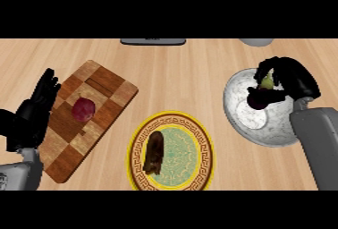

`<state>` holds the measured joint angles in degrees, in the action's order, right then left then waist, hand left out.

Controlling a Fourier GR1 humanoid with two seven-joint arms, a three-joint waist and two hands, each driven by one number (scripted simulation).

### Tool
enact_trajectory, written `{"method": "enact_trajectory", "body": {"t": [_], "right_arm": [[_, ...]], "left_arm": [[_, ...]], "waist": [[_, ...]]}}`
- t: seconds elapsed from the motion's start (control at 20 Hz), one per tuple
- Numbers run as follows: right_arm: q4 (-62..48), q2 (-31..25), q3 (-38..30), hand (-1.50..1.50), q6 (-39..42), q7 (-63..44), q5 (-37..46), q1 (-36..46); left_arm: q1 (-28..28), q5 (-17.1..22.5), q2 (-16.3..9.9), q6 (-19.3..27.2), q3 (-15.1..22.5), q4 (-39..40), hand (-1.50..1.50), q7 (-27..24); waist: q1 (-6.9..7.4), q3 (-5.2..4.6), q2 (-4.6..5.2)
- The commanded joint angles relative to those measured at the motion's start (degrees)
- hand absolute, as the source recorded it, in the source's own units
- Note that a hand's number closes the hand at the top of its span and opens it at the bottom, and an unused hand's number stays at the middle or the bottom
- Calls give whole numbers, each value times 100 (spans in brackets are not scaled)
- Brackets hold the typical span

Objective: Pick the eggplant from the plate and place it in the bowl

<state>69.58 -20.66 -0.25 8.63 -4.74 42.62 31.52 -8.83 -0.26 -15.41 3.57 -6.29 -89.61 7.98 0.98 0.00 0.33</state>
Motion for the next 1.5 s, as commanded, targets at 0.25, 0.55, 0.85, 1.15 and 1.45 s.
{"method": "enact_trajectory", "body": {"t": [0.25, 0.55, 0.85, 1.15, 1.45], "right_arm": [[-1973, -192, -674, -150, 325, 1803, -777, 502], [-1998, 35, -2338, -150, 695, 1987, -2683, 685], [-2968, -946, -3173, -150, 1741, 1783, -3564, 1125], [-4023, -2042, -3329, -150, 2811, 2653, -3601, 551], [-4922, -2835, -3531, -150, 4053, 3337, -3771, 241]], "left_arm": [[134, -15, 63, -10, -2, -253, 0, 183], [71, -67, 45, 23, -76, 105, 0, 23], [66, 8, -59, -143, -174, 150, 0, -90], [-108, -178, 140, 18, -47, 281, 0, -198], [-102, -95, -16, -96, -152, 101, 0, -61]], "waist": [[12, 8, -7], [-120, 16, -9], [-18, 7, 6], [-23, 10, 19], [58, 30, 57]]}}
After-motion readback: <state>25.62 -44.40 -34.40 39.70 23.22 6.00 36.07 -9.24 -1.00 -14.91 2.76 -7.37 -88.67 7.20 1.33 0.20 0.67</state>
